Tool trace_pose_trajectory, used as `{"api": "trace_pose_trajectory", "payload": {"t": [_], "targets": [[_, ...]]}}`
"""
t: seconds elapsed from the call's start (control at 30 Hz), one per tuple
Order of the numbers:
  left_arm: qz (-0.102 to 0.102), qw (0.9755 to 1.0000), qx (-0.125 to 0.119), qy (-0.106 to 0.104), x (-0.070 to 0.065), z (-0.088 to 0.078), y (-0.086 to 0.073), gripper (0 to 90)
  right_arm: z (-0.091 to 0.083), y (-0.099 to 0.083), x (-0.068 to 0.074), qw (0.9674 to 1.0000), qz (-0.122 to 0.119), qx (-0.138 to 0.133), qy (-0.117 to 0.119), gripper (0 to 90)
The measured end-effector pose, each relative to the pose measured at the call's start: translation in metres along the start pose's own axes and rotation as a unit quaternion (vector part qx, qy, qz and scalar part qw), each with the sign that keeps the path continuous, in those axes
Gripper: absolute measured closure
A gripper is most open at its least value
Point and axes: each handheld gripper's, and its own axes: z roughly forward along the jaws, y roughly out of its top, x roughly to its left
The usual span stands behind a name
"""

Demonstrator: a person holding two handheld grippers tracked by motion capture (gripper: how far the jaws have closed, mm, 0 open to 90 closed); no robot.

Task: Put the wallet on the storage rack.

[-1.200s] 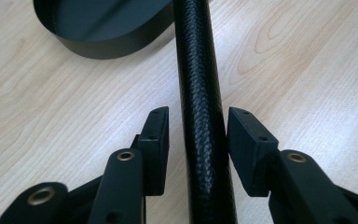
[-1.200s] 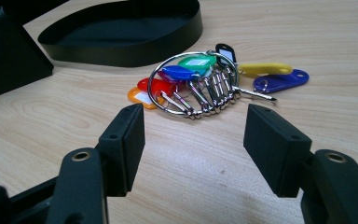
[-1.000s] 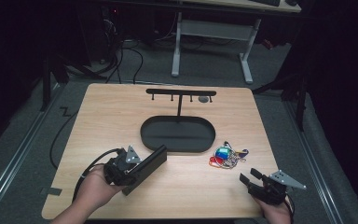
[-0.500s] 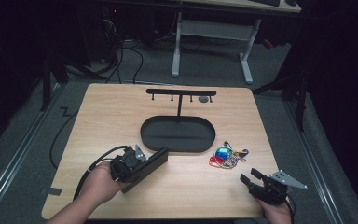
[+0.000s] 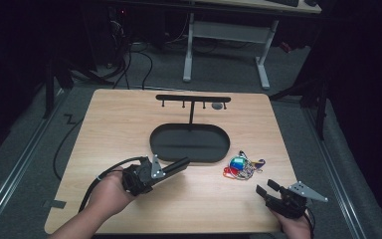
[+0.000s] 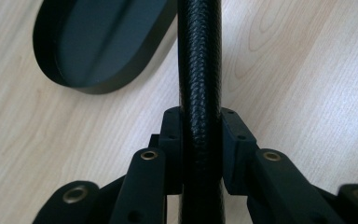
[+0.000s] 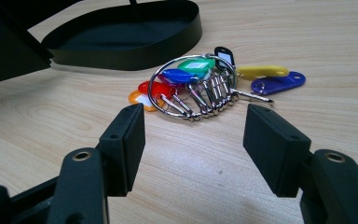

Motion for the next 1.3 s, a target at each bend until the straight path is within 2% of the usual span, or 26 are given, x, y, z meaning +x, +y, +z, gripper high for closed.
{"api": "trace_pose_trajectory", "payload": {"t": [0.17,0.2,0.3,0.33,0.43,0.6,0.7,0.73,0.87,0.93,1.03,1.1,1.2,1.3], "targets": [[0.016,0.9996,-0.016,0.017,0.002,-0.004,0.008,73.9,-0.001,0.0,0.001,1.0,-0.002,-0.001,0.002,39.5],[0.018,0.9993,-0.028,0.019,0.002,-0.006,0.011,73.9,-0.001,-0.001,0.002,1.0,-0.005,-0.001,0.003,39.6],[0.018,0.9991,-0.035,0.017,0.003,-0.006,0.015,73.9,-0.002,-0.001,0.003,0.9999,-0.012,0.0,0.002,39.6],[0.027,0.9984,-0.042,0.027,0.002,-0.005,0.017,73.9,-0.001,-0.001,0.004,0.9998,-0.017,0.002,0.003,39.6],[0.032,0.998,-0.045,0.03,0.001,-0.002,0.019,73.9,0.0,-0.002,0.005,0.9997,-0.024,0.004,0.003,39.4],[0.036,0.9968,-0.048,0.053,0.003,0.007,0.029,73.9,0.004,-0.004,0.004,0.9995,-0.028,0.012,0.009,39.4],[0.041,0.9966,-0.052,0.05,0.005,0.008,0.034,73.9,0.005,-0.004,0.004,0.9995,-0.025,0.014,0.009,39.1],[0.056,0.9954,-0.051,0.058,0.006,0.01,0.04,73.9,0.004,-0.005,0.004,0.9996,-0.025,0.011,0.01,39.2],[0.07,0.9944,-0.052,0.06,0.009,0.011,0.046,73.9,0.002,-0.002,0.005,0.9996,-0.025,0.001,0.013,39.2],[0.083,0.9928,-0.053,0.069,0.01,0.012,0.049,73.9,-0.002,0.001,0.008,0.9995,-0.028,-0.009,0.009,39.2],[0.096,0.9912,-0.052,0.076,0.013,0.014,0.054,73.9,-0.004,0.001,0.009,0.9994,-0.033,-0.01,0.005,39.2],[0.109,0.9889,-0.05,0.087,0.013,0.014,0.057,73.9,-0.005,-0.001,0.01,0.9992,-0.038,-0.006,0.003,39.2],[0.119,0.9871,-0.054,0.093,0.016,0.014,0.062,73.9,-0.007,-0.003,0.01,0.9989,-0.047,0.0,-0.002,39.4],[0.135,0.9835,-0.053,0.108,0.018,0.016,0.069,73.9,-0.01,-0.004,0.011,0.9983,-0.057,0.002,-0.009,39.5]]}}
